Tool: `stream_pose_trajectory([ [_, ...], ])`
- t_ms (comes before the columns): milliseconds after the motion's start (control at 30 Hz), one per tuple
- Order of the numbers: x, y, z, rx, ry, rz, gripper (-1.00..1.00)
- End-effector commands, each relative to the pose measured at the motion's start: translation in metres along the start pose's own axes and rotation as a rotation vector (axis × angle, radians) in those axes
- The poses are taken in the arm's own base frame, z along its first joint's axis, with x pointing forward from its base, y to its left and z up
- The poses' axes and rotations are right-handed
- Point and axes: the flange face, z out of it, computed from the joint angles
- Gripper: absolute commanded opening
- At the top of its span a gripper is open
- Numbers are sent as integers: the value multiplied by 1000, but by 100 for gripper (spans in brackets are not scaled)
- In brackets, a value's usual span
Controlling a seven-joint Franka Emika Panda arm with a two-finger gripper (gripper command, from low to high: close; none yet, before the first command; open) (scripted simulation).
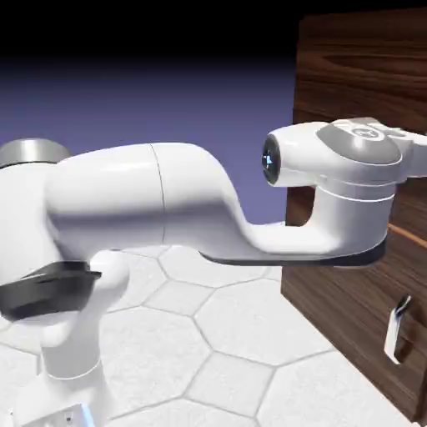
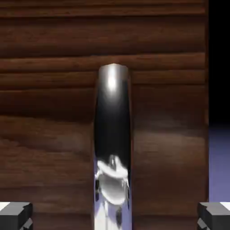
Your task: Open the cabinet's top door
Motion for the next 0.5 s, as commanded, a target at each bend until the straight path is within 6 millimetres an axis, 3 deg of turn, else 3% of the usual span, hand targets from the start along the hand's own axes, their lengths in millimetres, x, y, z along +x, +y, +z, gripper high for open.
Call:
stream_pose_trajectory([
  [0, 0, 0, 2, 0, 0, 0, 0],
  [33, 0, 0, 2, 0, 0, 0, -100],
  [67, 0, 0, 2, 0, 0, 0, -100],
  [467, -28, -28, -88, -143, 143, 0, -100],
])
